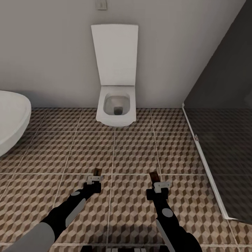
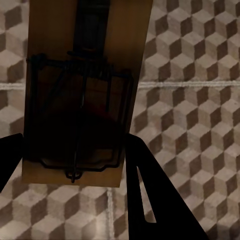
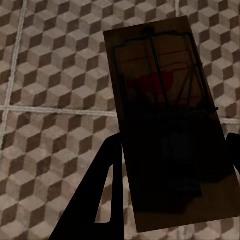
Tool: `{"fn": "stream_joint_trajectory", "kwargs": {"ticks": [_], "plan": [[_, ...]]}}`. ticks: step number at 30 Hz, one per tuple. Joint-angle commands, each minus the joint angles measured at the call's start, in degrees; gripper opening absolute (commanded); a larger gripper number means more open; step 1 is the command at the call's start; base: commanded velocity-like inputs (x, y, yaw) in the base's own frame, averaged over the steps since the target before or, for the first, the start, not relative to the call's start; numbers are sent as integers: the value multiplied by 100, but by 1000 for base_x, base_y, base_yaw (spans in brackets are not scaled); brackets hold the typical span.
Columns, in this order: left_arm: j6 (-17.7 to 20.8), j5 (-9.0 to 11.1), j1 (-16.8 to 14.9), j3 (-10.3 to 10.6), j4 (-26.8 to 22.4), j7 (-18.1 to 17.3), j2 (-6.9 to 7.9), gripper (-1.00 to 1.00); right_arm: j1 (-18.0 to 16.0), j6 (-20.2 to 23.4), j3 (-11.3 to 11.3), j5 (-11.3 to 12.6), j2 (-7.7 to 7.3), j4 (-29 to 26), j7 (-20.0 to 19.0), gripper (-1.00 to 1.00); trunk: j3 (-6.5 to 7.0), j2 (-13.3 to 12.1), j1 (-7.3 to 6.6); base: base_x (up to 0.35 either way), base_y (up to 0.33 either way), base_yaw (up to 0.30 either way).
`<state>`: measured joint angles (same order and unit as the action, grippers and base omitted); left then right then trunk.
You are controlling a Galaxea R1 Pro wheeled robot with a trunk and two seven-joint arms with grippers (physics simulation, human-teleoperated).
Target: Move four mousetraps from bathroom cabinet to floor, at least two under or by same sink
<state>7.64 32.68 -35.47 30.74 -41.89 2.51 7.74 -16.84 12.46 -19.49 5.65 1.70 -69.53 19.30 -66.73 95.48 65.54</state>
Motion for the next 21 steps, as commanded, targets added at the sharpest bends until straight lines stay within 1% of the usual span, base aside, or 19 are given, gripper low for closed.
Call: {"fn": "stream_joint_trajectory", "kwargs": {"ticks": [1,21], "plan": [[18,36,-4,29,-12,40,8,-100,-3,11,-15,67,-3,-8,39,-100,-31,43,22,0,0,0],[18,36,-4,29,-20,40,7,-100,-3,0,-15,67,-8,-8,39,-100,-558,845,461,0,0,0]]}}
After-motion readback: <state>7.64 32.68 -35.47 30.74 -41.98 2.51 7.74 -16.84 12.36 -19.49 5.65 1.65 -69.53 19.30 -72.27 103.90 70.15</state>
